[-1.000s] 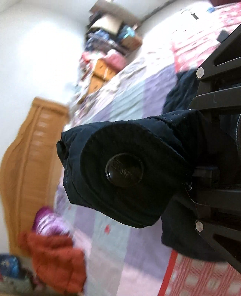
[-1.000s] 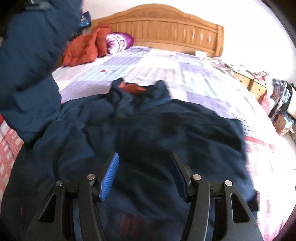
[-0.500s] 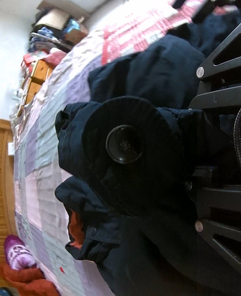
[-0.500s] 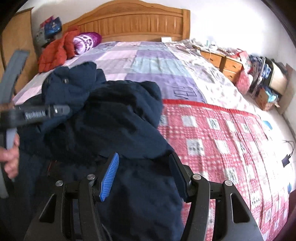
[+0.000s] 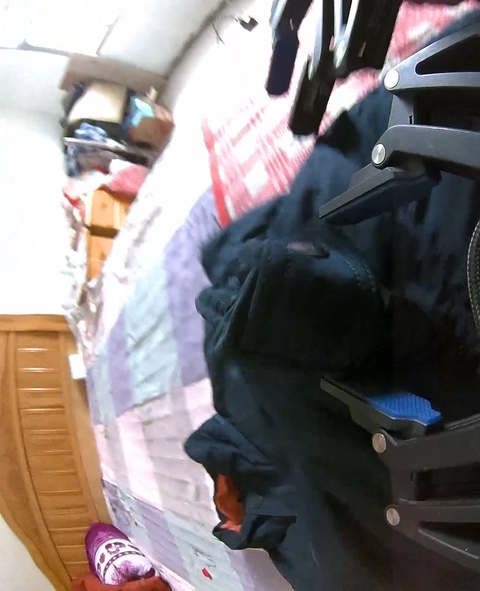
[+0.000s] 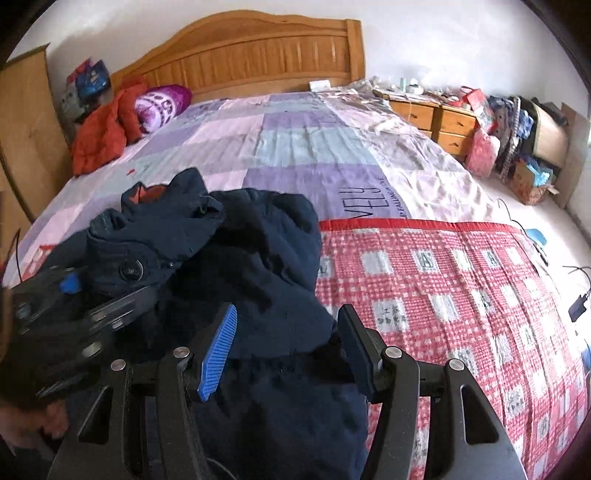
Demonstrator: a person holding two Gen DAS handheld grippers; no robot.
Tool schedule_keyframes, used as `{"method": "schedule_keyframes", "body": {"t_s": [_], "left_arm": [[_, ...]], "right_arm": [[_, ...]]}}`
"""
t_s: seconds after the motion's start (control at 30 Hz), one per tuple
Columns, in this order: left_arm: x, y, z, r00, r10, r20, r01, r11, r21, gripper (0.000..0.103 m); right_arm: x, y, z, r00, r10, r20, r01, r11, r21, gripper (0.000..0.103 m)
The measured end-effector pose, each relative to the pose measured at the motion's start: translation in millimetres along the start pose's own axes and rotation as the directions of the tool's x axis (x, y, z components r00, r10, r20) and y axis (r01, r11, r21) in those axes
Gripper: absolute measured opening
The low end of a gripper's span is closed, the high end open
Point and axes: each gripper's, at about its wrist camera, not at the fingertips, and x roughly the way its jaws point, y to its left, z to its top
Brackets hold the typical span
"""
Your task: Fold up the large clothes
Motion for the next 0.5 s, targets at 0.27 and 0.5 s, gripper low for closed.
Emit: {"method": "schedule_keyframes", "body": {"t_s": [0.27,0.5], "left_arm": [[-108,82,-36,0.983,0.162,0.084,-0.147,0.976,-0.163,0.069],[-133,143,-78,0.945,0.325,-0.036,-0.323,0.912,-0.254,0.072]], "right_arm": [[-12,11,-2,0.998,0.069,0.002,-0.069,0.994,0.081,0.084],[8,44,5,0.983,0.176,-0.05,-0.165,0.971,0.172,0.086]]}}
